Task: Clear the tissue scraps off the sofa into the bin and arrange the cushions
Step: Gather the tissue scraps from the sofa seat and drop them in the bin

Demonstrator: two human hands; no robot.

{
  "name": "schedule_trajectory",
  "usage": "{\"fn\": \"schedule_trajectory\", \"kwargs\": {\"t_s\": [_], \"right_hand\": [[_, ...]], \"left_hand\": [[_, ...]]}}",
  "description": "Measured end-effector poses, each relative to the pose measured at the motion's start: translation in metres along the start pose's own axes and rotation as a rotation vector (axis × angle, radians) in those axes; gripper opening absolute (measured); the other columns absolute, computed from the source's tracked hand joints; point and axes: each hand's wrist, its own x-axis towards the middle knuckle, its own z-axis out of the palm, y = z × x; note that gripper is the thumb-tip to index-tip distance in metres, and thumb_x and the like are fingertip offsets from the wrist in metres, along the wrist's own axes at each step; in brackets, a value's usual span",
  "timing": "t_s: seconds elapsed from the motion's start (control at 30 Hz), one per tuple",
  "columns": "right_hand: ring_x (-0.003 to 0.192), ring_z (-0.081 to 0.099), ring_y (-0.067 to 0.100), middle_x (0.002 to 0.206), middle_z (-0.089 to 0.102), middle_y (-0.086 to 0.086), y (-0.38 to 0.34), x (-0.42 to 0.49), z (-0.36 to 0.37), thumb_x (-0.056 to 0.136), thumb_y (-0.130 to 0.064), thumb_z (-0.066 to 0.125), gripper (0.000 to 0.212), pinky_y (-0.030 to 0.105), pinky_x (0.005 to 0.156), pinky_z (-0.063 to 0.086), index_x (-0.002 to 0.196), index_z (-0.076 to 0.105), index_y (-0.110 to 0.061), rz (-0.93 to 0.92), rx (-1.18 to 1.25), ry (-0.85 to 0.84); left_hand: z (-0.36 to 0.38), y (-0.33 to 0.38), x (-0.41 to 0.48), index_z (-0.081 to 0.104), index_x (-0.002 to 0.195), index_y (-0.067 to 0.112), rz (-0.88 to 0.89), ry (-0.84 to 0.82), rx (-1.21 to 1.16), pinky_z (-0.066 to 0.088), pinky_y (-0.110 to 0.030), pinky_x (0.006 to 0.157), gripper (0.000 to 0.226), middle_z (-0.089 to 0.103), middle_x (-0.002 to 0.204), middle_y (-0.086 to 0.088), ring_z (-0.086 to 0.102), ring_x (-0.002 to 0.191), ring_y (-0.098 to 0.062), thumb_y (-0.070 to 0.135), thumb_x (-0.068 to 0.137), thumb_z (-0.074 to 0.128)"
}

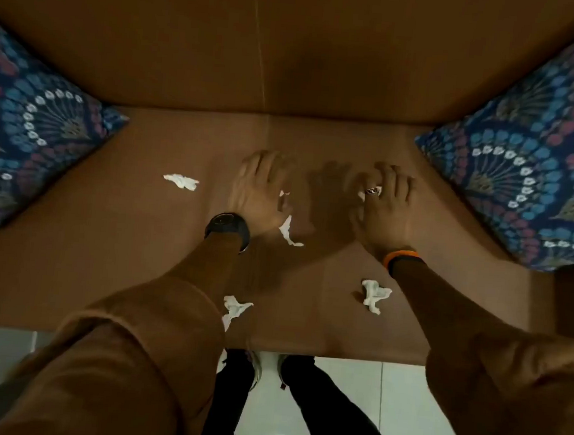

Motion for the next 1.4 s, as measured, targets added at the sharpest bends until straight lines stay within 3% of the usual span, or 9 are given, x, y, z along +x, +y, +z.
{"fn": "schedule_trajectory", "kwargs": {"t_s": [0.23,0.37,0.5,0.6,0.73,0.9,1.07,1.23,1.4], "right_hand": [[0.127,0.053,0.044,0.136,0.06,0.024,0.025,-0.008,0.048,0.1,-0.012,0.051,0.026,0.052,0.096,0.046,0.117,0.068,0.001,0.106,-0.028,-0.115],[0.104,0.063,0.045,0.106,0.069,0.027,0.032,-0.01,0.039,0.094,-0.003,0.061,0.015,0.05,0.074,0.053,0.096,0.071,0.007,0.061,0.06,-0.058],[0.093,0.066,0.047,0.101,0.069,0.03,0.027,-0.041,0.021,0.088,0.003,0.068,0.009,0.048,0.062,0.058,0.088,0.072,0.011,0.059,0.174,-0.05],[0.095,0.068,0.039,0.102,0.071,0.02,0.017,-0.082,0.011,0.086,0.003,0.067,0.007,0.043,0.063,0.059,0.085,0.074,0.003,0.123,0.249,-0.042],[0.104,0.066,0.036,0.111,0.072,0.014,0.003,-0.142,0.015,0.076,-0.002,0.069,0.021,0.036,0.069,0.058,0.096,0.075,-0.003,0.147,0.256,-0.039],[0.098,0.071,0.042,0.102,0.075,0.018,-0.019,-0.184,0.039,0.064,0.007,0.086,0.029,0.039,0.06,0.062,0.091,0.078,-0.001,0.182,0.17,-0.176],[0.1,0.07,0.038,0.098,0.076,0.011,-0.04,-0.178,0.039,0.069,0.012,0.076,0.022,0.037,0.058,0.061,0.083,0.079,-0.005,0.158,0.196,-0.135],[0.096,0.07,0.034,0.1,0.077,0.005,-0.105,-0.176,0.015,0.063,0.008,0.081,0.026,0.032,0.057,0.057,0.081,0.081,-0.011,0.115,0.229,-0.131],[0.096,0.072,0.036,0.099,0.076,0.013,-0.226,-0.198,0.015,0.063,0.007,0.085,0.021,0.036,0.06,0.062,0.081,0.077,0.0,-0.034,0.373,-0.113]], "left_hand": [[0.075,-0.029,-0.026,0.06,0.107,0.009,0.023,-0.06,-0.026,0.05,-0.036,0.064,0.031,0.056,0.121,-0.014,0.056,0.103,-0.033,0.0,0.077,0.057],[0.1,-0.031,-0.029,0.06,0.09,0.013,-0.141,-0.062,-0.068,0.046,-0.042,0.071,0.012,0.058,0.109,-0.007,0.061,0.094,-0.034,0.006,0.085,0.052],[0.096,-0.014,-0.041,0.065,0.088,0.009,-0.217,0.028,-0.281,0.05,-0.027,0.077,0.015,0.056,0.107,-0.002,0.059,0.1,-0.024,-0.004,0.081,0.062],[0.093,0.003,-0.053,0.068,0.098,0.002,-0.077,0.115,-0.284,0.058,-0.035,0.075,0.022,0.061,0.111,-0.014,0.055,0.106,-0.024,-0.004,0.077,0.068],[0.1,0.019,-0.074,0.068,0.117,0.003,-0.026,0.047,-0.268,0.048,-0.024,0.094,0.043,0.059,0.123,-0.009,0.044,0.116,-0.021,-0.009,0.075,0.069],[0.112,0.025,-0.095,0.073,0.096,0.003,-0.044,0.011,-0.241,0.058,-0.039,0.078,0.026,0.072,0.102,-0.013,0.06,0.099,-0.034,-0.013,0.077,0.068],[0.105,0.031,-0.112,0.074,0.071,-0.001,-0.092,0.083,-0.33,0.057,-0.037,0.066,0.013,0.072,0.078,-0.018,0.066,0.072,-0.037,-0.01,0.076,0.066],[0.078,0.02,-0.17,0.075,0.086,0.004,-0.246,0.078,-0.379,0.057,-0.038,0.066,0.022,0.07,0.094,-0.012,0.064,0.091,-0.032,-0.013,0.078,0.063],[0.052,-0.03,-0.261,0.075,0.085,0.005,-0.4,0.184,-0.42,0.051,-0.029,0.085,0.02,0.072,0.097,-0.011,0.065,0.095,-0.028,-0.01,0.079,0.063]]}}
